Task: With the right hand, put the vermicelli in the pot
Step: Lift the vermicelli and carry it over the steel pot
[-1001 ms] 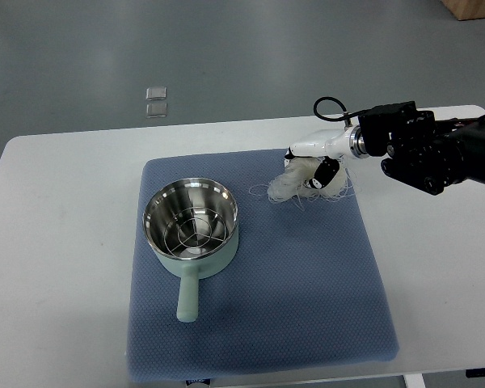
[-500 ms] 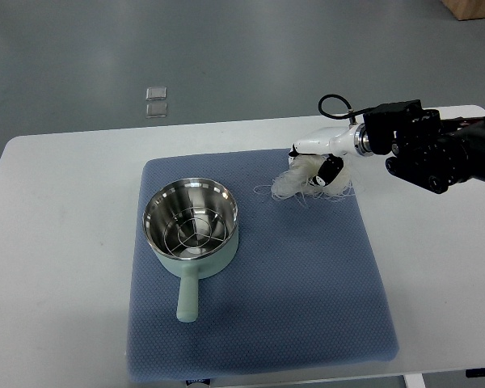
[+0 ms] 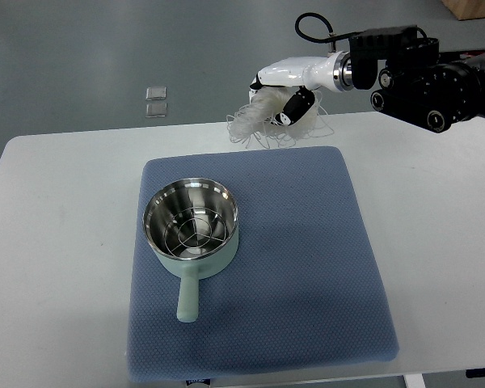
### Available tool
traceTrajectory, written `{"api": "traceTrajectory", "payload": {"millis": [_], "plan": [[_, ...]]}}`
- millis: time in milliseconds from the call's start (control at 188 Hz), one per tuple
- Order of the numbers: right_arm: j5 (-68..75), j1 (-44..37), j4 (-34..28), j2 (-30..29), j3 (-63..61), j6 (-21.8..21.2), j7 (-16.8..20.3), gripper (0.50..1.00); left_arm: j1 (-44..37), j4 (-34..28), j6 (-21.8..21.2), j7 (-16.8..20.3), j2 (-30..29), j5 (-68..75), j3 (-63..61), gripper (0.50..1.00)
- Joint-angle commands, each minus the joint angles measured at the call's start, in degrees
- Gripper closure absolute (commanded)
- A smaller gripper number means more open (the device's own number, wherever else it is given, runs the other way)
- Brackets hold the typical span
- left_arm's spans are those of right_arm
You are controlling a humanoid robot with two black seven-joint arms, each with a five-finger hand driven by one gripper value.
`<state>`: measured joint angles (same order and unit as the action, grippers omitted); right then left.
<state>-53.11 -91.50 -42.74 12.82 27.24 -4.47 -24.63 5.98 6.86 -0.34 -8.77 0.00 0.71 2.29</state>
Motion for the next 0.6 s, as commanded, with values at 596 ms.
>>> {"api": "traceTrajectory", "payload": {"millis": [596], "plan": [[0.5, -1.7, -9.0, -12.8, -0.4, 0.4, 0.2, 1.000, 0.0, 0.0, 0.0, 0.0, 0.0, 0.0, 0.0, 0.500]]}}
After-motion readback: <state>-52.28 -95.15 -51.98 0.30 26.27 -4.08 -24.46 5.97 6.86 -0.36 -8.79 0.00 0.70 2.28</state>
